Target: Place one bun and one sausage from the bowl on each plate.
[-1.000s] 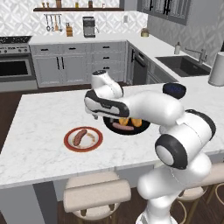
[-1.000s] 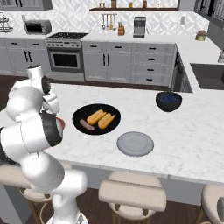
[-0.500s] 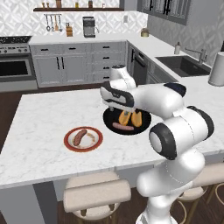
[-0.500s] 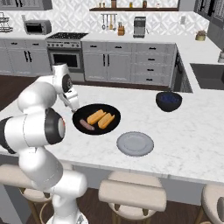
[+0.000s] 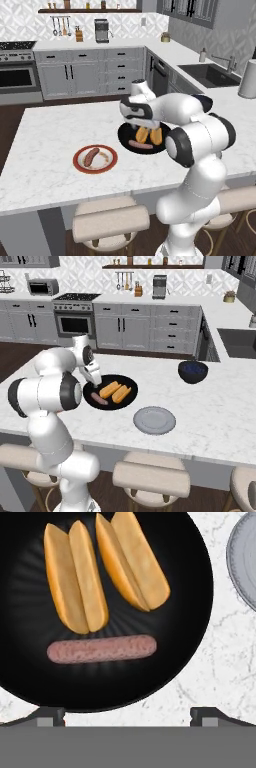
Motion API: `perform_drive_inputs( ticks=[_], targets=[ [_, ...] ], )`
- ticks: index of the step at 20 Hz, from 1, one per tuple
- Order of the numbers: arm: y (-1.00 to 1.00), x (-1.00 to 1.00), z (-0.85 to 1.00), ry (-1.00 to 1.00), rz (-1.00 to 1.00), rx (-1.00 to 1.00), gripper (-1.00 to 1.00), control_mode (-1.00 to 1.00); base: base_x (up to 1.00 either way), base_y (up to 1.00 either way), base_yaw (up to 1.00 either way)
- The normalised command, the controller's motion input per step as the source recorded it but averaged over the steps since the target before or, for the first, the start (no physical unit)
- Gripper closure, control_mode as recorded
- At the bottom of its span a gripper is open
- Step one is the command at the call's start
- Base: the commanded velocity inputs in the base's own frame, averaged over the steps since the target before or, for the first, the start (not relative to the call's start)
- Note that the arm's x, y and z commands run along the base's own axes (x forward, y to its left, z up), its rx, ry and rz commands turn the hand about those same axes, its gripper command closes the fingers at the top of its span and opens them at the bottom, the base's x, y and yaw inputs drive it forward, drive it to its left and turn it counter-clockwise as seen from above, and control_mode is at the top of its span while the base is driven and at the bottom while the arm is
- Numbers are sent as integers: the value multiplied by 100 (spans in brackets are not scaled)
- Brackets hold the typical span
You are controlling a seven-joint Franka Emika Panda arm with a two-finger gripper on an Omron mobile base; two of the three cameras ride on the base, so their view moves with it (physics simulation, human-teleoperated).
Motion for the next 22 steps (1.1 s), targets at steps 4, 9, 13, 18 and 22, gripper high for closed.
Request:
perform_drive_inputs(
  ticks=[4,9,13,18,22],
  targets=[
    [-30,48,-42,1,0,-2,-100,-100,0,0,0],
    [-9,39,-35,1,0,0,-100,-100,0,0,0],
    [-14,57,-43,0,0,0,-100,-100,0,0,0],
    [-14,49,-37,0,0,0,-100,-100,0,0,0],
    [-7,44,-35,0,5,2,-100,-100,0,0,0]
  ],
)
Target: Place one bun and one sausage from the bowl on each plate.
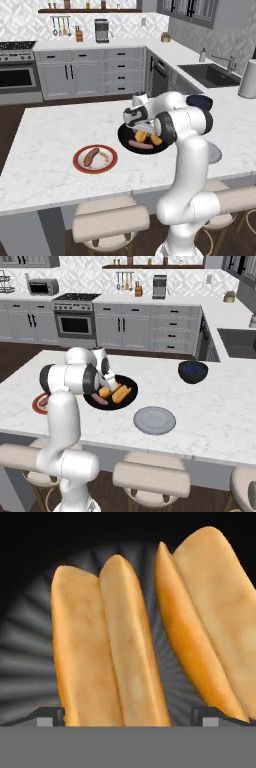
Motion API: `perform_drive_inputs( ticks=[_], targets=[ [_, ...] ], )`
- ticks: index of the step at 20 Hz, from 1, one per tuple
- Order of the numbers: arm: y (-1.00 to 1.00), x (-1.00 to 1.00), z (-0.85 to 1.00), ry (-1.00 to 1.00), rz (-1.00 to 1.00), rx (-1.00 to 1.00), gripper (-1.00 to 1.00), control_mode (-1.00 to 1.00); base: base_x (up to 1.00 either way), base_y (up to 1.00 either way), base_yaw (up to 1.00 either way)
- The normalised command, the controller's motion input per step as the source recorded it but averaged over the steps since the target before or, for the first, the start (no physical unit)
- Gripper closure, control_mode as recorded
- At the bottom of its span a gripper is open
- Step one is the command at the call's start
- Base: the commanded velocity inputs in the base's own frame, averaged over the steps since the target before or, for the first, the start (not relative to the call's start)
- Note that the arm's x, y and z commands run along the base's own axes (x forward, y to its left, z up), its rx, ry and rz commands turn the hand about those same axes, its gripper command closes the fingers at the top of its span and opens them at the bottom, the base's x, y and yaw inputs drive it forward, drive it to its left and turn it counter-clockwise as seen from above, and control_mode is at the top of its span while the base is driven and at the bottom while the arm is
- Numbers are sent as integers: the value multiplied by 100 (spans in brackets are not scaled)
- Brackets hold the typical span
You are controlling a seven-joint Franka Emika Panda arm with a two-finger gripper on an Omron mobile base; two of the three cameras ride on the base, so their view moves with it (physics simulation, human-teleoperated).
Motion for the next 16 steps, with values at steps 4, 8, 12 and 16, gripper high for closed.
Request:
perform_drive_inputs(
  ticks=[4,8,12,16],
  targets=[
    [0,14,-22,-3,9,5,-100,-100,0,0,0],
    [0,4,-35,-2,9,4,-100,-100,0,0,0],
    [-14,0,-65,-1,6,1,-100,-100,0,0,0],
    [0,0,-40,-1,7,6,100,-100,0,0,0]
  ],
)
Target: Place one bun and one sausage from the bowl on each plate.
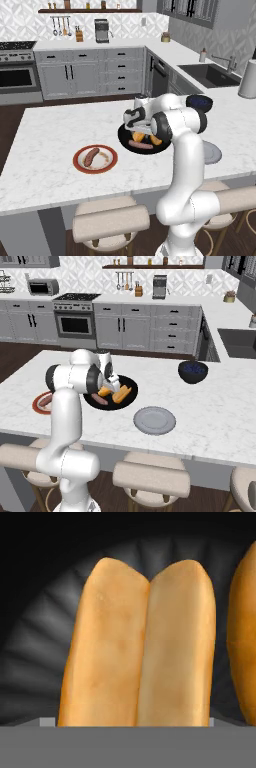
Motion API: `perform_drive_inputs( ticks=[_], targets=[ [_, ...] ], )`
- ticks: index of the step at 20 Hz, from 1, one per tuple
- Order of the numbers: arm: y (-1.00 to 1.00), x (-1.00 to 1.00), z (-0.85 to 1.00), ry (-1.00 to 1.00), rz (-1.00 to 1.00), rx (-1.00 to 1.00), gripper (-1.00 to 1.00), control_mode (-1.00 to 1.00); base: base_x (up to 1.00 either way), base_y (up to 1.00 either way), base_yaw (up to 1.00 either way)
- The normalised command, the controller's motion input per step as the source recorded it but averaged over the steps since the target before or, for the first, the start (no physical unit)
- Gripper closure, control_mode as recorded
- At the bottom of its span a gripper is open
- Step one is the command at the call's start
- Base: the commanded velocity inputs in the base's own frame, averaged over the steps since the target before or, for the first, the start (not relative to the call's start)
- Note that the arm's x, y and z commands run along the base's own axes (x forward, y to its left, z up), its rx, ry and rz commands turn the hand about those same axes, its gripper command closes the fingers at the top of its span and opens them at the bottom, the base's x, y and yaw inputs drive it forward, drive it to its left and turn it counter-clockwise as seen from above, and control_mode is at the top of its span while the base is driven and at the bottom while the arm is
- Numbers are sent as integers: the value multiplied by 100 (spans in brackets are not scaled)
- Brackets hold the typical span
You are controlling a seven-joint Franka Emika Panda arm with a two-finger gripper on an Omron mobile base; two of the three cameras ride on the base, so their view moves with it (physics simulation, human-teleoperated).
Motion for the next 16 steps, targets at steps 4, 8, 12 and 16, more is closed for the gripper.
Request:
perform_drive_inputs(
  ticks=[4,8,12,16],
  targets=[
    [0,-2,0,-9,4,7,100,-100,0,0,0],
    [0,-40,65,-18,0,5,100,-100,0,0,0],
    [36,-80,100,-14,0,6,100,-100,0,0,0],
    [78,-97,100,4,0,1,100,-100,0,0,0]
  ],
)
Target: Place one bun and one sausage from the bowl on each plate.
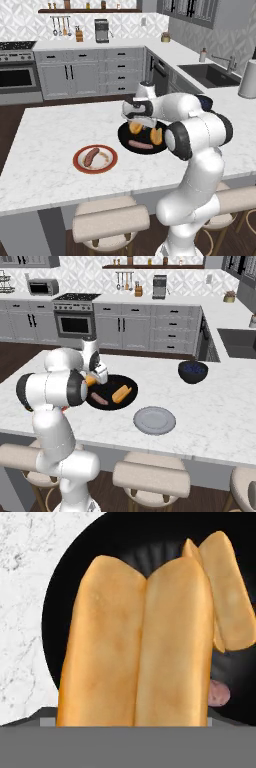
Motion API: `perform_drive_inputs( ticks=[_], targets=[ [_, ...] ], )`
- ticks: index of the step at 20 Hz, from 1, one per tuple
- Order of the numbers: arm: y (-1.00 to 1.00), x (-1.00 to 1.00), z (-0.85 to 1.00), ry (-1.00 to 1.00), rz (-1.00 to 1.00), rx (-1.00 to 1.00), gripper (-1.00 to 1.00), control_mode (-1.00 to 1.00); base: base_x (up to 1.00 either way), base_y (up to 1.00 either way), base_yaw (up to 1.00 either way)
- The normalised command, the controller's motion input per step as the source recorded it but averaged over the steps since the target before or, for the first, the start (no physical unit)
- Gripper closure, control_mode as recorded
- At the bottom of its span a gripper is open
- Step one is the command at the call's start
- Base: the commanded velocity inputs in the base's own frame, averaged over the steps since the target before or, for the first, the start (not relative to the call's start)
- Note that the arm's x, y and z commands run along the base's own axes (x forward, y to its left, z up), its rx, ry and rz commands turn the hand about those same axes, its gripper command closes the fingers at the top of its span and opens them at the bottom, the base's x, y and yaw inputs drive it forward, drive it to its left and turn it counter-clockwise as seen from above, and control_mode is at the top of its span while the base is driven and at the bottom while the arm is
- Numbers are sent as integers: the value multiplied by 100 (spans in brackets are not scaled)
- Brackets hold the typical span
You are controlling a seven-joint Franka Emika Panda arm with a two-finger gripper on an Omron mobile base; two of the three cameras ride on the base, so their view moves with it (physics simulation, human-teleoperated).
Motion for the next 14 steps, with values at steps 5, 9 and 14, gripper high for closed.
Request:
perform_drive_inputs(
  ticks=[5,9,14],
  targets=[
    [100,-97,94,15,2,0,100,-100,0,0,0],
    [100,-64,28,20,1,-1,100,-100,0,0,0],
    [91,-30,-25,10,0,-3,100,-100,0,0,0]
  ],
)
